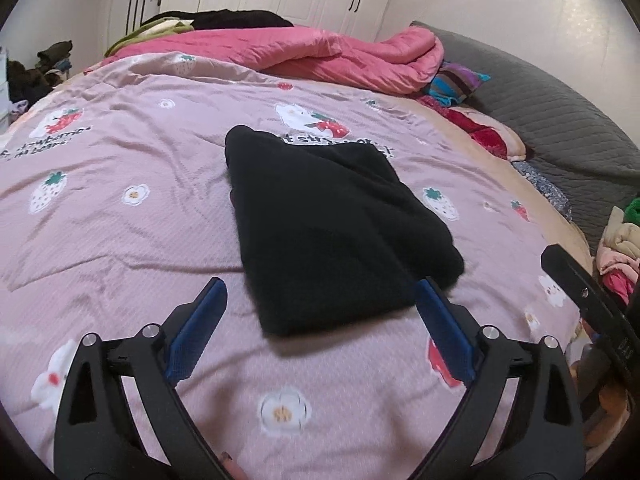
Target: Fold small clothes
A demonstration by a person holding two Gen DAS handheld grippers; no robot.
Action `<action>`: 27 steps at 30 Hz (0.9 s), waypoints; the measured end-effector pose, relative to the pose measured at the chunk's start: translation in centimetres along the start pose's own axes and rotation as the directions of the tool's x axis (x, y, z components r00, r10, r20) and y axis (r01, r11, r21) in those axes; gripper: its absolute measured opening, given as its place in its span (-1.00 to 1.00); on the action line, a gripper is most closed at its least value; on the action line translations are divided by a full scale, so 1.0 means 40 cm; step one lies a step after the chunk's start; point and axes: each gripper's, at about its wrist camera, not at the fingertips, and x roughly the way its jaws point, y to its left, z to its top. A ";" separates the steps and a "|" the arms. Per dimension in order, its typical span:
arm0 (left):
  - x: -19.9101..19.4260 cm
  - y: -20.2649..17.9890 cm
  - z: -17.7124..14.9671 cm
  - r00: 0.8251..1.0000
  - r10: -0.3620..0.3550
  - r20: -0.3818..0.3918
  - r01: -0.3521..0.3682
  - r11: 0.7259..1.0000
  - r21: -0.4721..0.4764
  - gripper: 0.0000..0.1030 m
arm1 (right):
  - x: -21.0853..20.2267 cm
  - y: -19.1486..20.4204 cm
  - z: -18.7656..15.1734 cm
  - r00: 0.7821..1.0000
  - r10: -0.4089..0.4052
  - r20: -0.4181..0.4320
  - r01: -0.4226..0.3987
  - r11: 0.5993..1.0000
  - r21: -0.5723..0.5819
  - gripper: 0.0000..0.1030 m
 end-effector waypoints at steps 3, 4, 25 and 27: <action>-0.038 -0.005 -0.030 1.000 -0.012 0.020 0.012 1.000 0.000 0.82 | -0.026 0.016 -0.031 1.000 0.014 -0.015 -0.014 1.000 -0.009 0.91; -0.050 -0.008 -0.046 1.000 -0.020 0.024 0.020 1.000 0.002 0.82 | -0.035 0.023 -0.045 1.000 0.015 -0.023 -0.016 1.000 -0.017 0.91; -0.102 0.053 -0.208 0.996 0.071 0.053 -0.071 0.997 -0.002 0.82 | -0.017 0.065 -0.216 0.992 -0.103 -0.065 0.094 0.986 -0.138 0.91; -0.099 0.057 -0.208 0.996 0.076 0.044 -0.076 0.997 -0.007 0.82 | -0.012 0.067 -0.217 0.992 -0.111 -0.067 0.101 0.985 -0.140 0.92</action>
